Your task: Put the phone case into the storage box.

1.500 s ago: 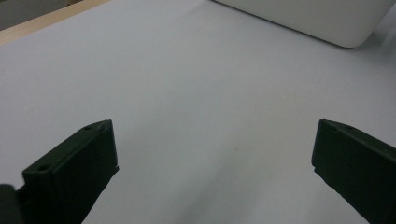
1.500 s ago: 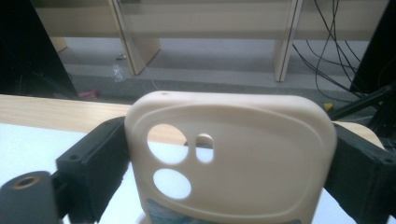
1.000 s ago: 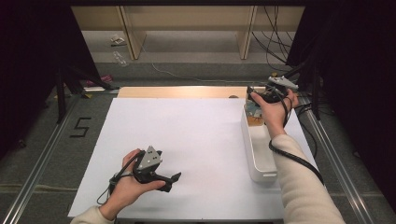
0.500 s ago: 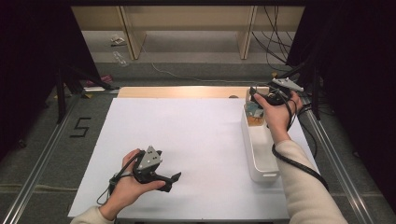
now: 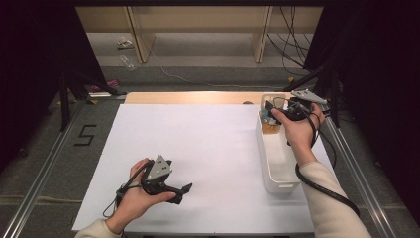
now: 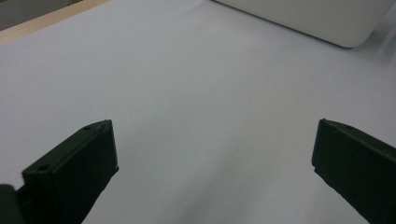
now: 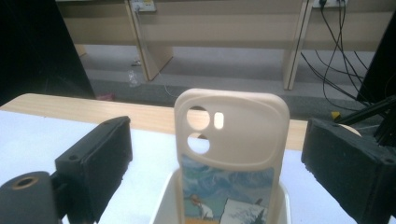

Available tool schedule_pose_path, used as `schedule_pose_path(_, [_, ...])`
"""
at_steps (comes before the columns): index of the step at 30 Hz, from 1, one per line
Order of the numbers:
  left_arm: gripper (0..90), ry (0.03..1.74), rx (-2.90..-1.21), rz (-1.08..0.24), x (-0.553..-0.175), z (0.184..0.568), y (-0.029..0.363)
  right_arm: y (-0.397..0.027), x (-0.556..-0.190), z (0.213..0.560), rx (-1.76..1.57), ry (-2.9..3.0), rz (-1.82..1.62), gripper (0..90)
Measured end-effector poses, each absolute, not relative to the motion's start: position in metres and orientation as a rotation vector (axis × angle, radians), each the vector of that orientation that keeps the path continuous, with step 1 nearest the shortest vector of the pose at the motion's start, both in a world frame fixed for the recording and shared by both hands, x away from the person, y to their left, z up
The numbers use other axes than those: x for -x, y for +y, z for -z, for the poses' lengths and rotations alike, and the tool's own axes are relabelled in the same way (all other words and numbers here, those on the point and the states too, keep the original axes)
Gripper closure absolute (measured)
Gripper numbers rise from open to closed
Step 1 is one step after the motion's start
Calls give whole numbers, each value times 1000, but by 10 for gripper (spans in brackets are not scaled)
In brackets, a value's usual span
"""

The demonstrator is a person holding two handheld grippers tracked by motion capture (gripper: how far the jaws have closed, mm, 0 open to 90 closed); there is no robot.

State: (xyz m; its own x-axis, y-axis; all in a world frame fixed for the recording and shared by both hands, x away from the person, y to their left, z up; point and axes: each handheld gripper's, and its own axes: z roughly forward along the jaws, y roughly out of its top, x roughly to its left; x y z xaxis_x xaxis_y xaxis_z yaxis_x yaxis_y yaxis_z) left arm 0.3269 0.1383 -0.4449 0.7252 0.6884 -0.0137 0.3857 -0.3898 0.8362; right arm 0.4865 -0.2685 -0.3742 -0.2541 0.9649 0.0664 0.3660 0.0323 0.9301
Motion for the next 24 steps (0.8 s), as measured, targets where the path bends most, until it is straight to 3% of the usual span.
schedule_pose_path(24, [0, 817, -2025, -425, -327, 445, 138, -283, -438, 376, -1268, 1814, -1269, 154])
